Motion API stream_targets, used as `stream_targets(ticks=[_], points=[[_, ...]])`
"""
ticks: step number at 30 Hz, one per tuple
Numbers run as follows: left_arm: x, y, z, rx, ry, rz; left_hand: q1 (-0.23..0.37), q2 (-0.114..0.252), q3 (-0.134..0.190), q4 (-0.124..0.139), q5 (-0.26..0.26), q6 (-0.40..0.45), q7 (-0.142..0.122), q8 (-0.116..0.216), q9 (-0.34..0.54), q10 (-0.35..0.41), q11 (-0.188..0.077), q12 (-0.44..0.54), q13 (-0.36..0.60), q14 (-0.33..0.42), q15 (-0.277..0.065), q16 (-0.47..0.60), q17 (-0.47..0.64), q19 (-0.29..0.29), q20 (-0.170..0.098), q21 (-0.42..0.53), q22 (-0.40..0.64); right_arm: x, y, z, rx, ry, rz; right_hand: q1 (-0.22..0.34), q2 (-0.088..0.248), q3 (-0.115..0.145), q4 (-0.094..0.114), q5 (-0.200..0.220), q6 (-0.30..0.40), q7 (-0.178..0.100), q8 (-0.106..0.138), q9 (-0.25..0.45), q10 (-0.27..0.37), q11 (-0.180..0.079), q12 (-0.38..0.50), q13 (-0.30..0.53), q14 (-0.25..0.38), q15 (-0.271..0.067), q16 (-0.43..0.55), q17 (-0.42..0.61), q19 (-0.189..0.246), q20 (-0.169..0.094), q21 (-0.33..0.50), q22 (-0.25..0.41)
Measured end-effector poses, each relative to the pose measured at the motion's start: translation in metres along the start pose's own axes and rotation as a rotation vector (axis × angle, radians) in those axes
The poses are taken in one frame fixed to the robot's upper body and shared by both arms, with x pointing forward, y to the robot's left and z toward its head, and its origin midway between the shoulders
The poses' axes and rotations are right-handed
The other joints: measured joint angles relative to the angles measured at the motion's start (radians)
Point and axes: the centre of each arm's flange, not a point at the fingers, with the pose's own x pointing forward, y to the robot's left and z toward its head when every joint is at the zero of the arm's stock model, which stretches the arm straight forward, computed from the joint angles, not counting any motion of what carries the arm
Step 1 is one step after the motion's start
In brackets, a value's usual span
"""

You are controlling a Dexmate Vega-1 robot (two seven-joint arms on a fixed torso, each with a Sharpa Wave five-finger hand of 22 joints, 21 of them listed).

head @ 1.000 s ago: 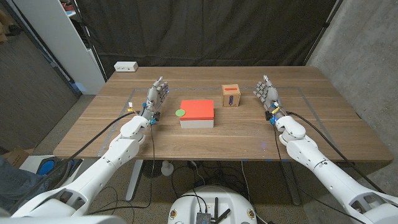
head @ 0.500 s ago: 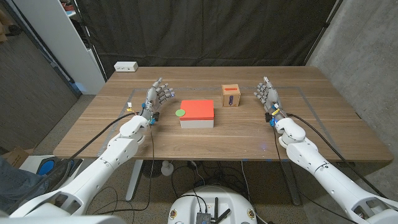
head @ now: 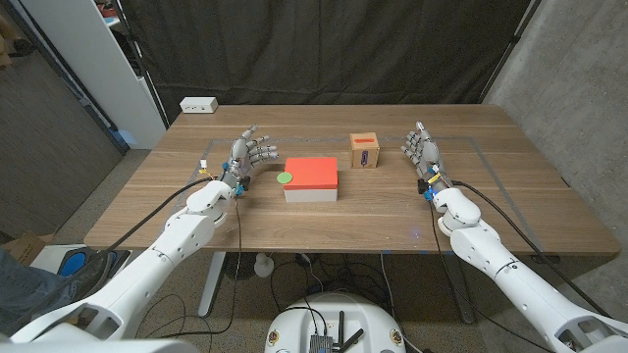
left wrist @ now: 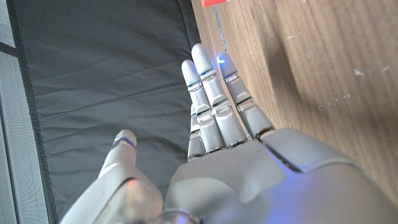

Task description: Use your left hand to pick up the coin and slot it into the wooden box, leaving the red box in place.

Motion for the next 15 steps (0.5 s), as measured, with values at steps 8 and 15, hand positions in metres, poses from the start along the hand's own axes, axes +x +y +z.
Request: stream_targets(ticks=[8, 15], points=[[-0.0037, 0.003, 0.0014, -0.022, 0.025, 0.02, 0.074, -0.031, 0.007, -0.006, 0.0, 0.177, 0.001, -0.015, 0.007, 0.256, -0.091, 0.243, 0.244, 0.165, -0.067, 0.261, 0.18, 0.12, -0.072, 0.262, 0.288, -0.0024, 0.0025, 0.0001, 0.001, -0.005, -0.012, 0.003, 0.003, 0.0, 0.0, 0.0, 0.0, 0.0, 0.0, 0.0, 0.001, 0.001, 0.0, 0.0, 0.009, 0.001, 0.0, 0.0, 0.004, -0.004, 0.0, 0.0], [-0.0063, 0.0045, 0.0034, -0.043, 0.037, 0.03, 0.08, -0.024, 0.032, 0.002, 0.0, 0.247, -0.019, -0.022, 0.007, 0.323, -0.151, 0.344, 0.302, 0.273, -0.085, 0.338, 0.219, 0.287, -0.127, 0.372, 0.34, -0.0048, 0.0051, 0.0005, 0.001, -0.01, -0.02, 0.008, 0.008, 0.004, -0.004, 0.0, 0.004, -0.004, 0.0, 0.0, 0.005, -0.003, 0.008, 0.0, 0.009, 0.001, 0.0, -0.005, 0.004, -0.003, 0.0, 0.0]])
